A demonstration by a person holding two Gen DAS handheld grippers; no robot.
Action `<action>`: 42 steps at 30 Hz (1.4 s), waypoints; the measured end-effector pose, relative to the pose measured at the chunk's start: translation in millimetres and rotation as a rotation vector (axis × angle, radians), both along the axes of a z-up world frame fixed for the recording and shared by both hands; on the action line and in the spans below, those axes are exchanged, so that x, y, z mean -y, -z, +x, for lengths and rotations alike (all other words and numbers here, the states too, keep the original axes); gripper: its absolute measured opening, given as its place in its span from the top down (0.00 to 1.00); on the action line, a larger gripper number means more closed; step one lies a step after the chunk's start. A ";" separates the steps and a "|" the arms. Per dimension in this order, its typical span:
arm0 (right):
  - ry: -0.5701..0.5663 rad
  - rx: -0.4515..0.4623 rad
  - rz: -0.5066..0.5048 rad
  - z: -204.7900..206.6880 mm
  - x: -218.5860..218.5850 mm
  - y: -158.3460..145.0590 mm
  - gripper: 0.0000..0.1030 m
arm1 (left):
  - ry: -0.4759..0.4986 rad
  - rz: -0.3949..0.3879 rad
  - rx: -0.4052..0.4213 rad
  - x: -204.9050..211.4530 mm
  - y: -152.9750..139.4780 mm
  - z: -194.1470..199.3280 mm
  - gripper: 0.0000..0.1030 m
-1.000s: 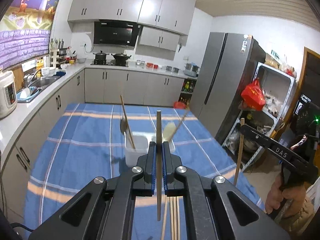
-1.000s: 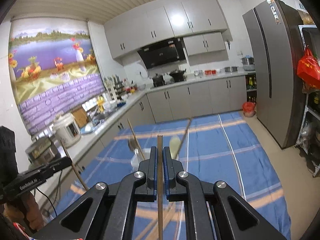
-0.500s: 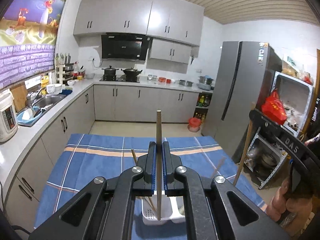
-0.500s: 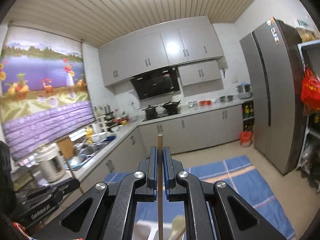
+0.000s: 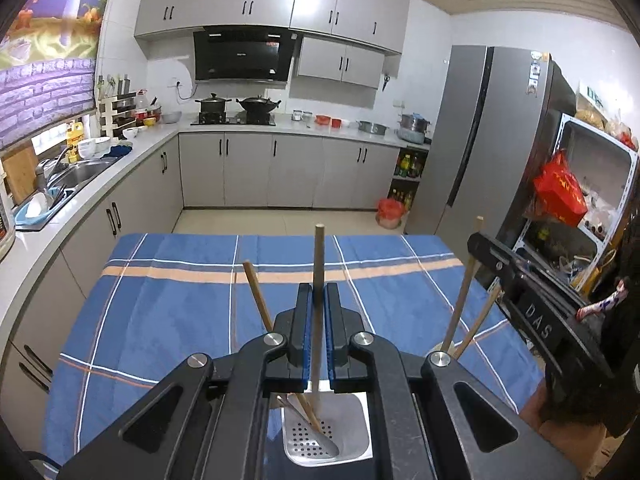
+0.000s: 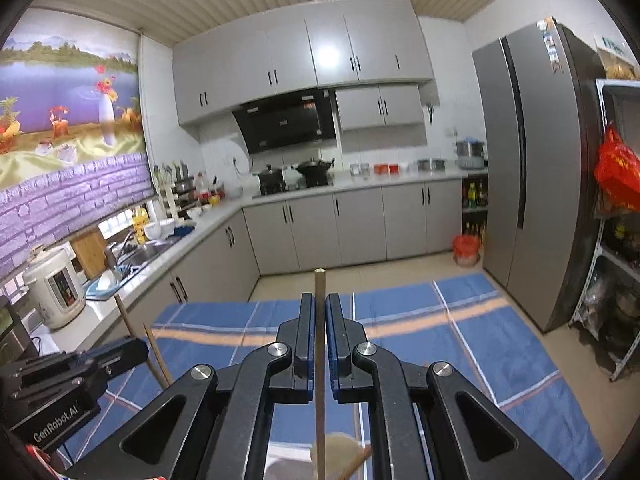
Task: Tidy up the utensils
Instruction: 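Release the chopstick into the holder with the left tool while the right tool releases its own, then move both tools back to the loose wooden chopsticks on the cloth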
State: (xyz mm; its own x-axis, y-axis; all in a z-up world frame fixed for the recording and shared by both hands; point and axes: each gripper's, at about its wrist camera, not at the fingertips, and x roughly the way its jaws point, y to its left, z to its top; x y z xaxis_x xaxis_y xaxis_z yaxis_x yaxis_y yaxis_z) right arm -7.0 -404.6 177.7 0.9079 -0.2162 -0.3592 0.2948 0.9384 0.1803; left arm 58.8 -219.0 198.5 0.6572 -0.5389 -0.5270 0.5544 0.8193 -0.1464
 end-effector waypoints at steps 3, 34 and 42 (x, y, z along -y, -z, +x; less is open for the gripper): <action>-0.014 -0.027 0.019 -0.1 1.4 5.3 0.94 | 0.001 -0.014 -0.021 -3.1 2.1 -0.6 0.95; -0.291 -0.528 0.192 -184.5 -34.6 148.7 0.76 | 0.056 0.065 -0.408 -85.3 111.5 -173.7 0.61; -0.334 -0.612 0.175 -195.2 -62.3 185.2 0.78 | 0.200 0.185 -0.413 -53.0 156.4 -215.6 0.68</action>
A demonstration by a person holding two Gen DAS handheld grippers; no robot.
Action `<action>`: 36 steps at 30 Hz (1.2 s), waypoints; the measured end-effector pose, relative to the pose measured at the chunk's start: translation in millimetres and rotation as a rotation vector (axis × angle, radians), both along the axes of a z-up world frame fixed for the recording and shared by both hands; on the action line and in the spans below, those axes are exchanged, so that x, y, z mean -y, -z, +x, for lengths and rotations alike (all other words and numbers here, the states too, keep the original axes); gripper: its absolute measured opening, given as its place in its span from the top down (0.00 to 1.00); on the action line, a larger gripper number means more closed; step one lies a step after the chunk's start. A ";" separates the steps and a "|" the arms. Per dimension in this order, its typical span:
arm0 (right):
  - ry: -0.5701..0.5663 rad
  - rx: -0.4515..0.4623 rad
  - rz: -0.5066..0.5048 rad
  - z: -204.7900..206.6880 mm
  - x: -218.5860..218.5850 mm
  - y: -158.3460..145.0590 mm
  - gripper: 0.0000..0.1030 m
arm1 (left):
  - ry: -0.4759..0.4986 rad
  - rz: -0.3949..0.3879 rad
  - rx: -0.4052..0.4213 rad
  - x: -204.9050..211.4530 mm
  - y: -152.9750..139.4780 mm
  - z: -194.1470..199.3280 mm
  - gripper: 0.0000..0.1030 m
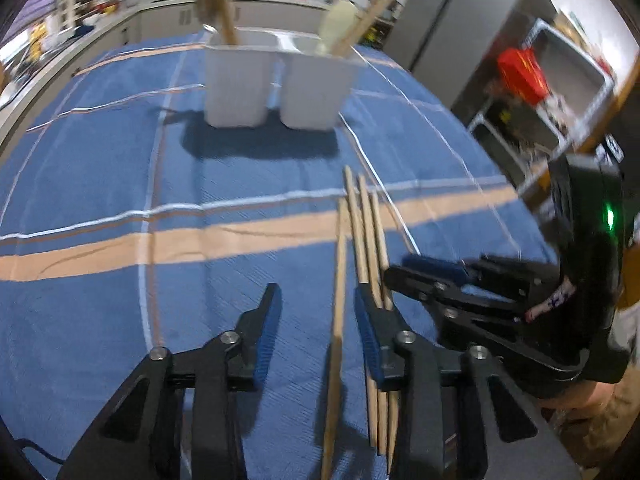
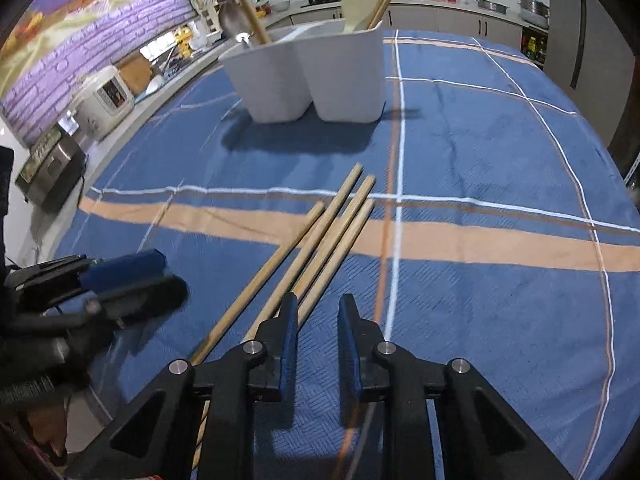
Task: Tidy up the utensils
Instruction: 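Move both tools back to the loose wooden chopsticks on the cloth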
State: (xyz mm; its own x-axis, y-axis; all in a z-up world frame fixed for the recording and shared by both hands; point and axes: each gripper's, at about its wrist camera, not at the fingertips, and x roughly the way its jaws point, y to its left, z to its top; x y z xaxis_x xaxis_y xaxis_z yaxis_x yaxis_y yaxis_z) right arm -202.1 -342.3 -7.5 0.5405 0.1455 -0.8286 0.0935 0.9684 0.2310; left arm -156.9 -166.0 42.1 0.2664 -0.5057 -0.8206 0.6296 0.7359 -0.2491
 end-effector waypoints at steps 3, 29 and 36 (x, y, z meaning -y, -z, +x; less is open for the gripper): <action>-0.008 0.003 -0.063 6.7 -13.7 -2.0 0.78 | 0.030 0.043 -0.004 10.2 11.2 -7.3 0.78; 0.241 -0.076 -0.185 14.8 91.4 -5.3 0.83 | 0.023 0.054 -0.102 12.4 25.2 68.2 0.94; 0.313 -0.058 -0.135 13.5 101.9 -6.1 0.83 | 0.056 0.009 -0.191 12.9 27.2 93.0 0.94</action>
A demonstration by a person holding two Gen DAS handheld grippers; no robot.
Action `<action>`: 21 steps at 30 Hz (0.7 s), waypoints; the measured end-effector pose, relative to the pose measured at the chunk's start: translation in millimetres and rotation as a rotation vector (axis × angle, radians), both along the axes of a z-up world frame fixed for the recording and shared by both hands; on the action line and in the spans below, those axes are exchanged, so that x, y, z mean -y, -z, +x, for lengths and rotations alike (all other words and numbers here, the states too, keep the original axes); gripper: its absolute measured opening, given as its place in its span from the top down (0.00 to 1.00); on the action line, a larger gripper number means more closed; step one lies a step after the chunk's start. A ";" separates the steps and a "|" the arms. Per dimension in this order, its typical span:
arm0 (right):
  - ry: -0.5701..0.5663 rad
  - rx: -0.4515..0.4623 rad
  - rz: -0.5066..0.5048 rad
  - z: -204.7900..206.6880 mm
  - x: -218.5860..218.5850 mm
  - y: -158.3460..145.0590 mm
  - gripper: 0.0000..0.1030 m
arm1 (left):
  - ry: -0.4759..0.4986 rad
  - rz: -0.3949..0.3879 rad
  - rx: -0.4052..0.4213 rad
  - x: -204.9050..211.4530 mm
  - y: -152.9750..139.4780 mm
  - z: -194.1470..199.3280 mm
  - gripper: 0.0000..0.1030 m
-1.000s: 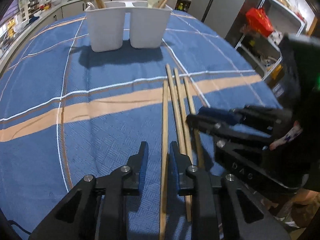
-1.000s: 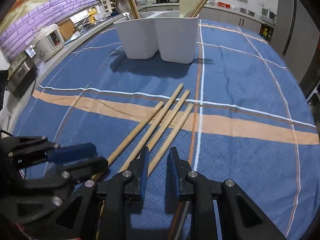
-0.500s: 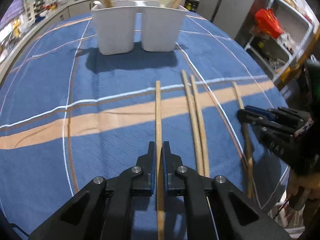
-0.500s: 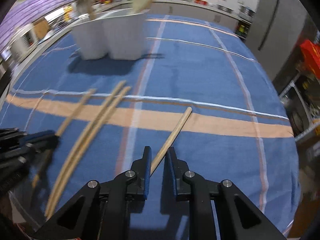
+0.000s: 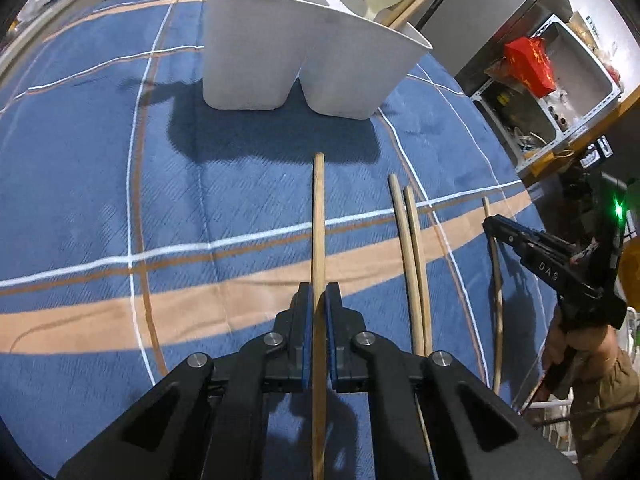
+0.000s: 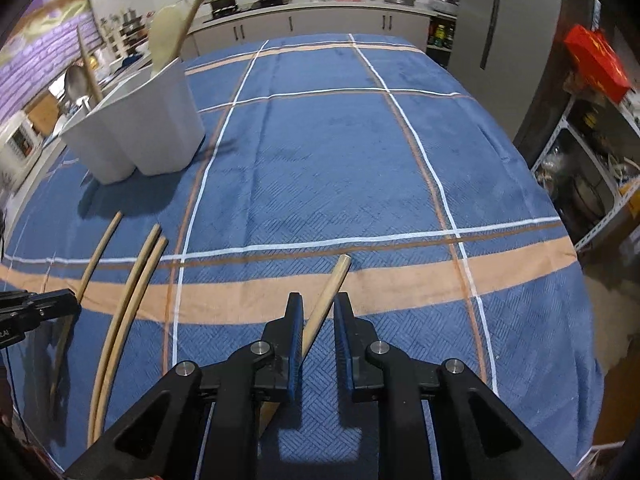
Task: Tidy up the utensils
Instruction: 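Move both tools back to the loose wooden chopsticks on the cloth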
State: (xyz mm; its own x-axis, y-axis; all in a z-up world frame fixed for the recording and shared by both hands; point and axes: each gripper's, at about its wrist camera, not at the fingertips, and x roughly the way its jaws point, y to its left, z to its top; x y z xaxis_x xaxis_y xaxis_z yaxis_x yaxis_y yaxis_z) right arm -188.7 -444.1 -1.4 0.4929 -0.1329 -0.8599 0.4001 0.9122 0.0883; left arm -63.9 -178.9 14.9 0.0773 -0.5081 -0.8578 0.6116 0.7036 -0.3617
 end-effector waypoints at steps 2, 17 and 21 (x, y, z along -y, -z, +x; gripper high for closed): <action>0.015 -0.003 0.005 2.0 0.8 0.1 0.83 | 0.014 -0.005 -0.003 2.5 0.1 3.3 0.94; -0.013 -0.043 -0.073 10.6 -11.4 1.8 0.82 | -0.065 0.029 0.028 2.2 -2.1 -6.3 0.94; -0.043 -0.060 -0.049 12.4 -8.7 0.7 0.84 | -0.123 0.034 0.046 -0.4 -3.1 -12.7 0.94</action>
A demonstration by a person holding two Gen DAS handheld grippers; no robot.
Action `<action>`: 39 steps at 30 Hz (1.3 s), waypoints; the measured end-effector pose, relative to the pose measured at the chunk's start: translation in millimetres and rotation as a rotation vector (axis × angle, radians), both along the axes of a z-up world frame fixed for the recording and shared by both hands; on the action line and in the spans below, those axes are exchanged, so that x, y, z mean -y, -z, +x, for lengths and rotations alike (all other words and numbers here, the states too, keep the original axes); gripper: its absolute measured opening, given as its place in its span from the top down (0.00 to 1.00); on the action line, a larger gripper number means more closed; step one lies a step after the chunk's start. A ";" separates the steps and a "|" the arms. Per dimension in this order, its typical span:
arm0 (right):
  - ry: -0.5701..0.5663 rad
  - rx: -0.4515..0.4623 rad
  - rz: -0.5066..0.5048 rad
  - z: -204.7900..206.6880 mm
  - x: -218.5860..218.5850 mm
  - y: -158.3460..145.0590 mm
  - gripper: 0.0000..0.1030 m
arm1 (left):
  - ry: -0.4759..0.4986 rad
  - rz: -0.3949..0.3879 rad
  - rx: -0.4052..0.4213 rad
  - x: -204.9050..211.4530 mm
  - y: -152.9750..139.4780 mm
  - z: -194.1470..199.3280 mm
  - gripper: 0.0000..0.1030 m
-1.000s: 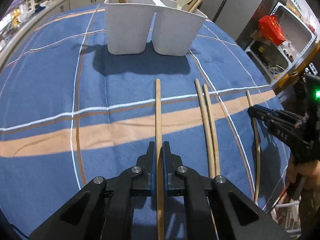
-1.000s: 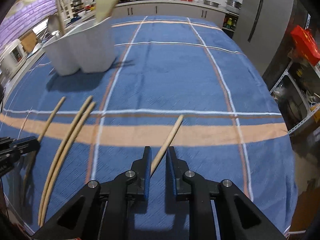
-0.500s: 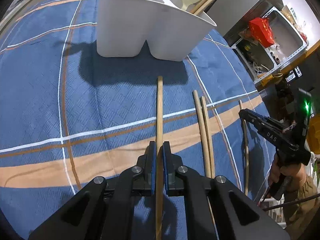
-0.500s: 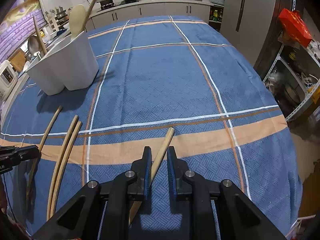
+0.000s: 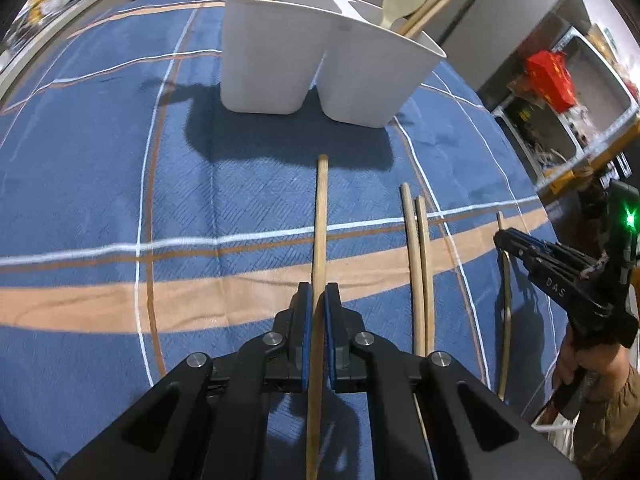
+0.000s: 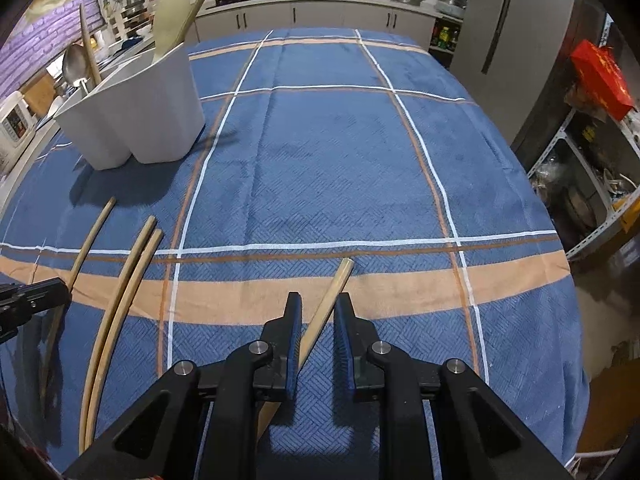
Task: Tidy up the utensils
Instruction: 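Grasp a wooden chopstick with the left tool while the right tool grasps another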
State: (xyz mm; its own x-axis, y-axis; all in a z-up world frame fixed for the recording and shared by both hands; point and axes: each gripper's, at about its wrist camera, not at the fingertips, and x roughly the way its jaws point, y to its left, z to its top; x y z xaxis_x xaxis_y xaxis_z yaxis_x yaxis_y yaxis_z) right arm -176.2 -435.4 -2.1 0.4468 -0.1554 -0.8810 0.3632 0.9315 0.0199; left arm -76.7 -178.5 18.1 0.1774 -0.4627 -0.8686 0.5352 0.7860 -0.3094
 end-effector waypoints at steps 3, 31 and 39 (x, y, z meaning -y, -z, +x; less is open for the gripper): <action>-0.042 0.006 0.010 -2.0 -0.2 -0.1 0.88 | -0.071 -0.027 -0.042 -5.0 1.1 -7.4 0.95; -0.092 -0.151 0.056 -15.6 -1.8 -3.3 0.79 | -0.028 0.014 -0.023 27.1 -6.1 2.6 0.82; -0.087 -0.212 0.077 -8.8 -1.1 -3.5 0.79 | 0.066 0.114 0.029 45.6 -3.5 -0.8 0.83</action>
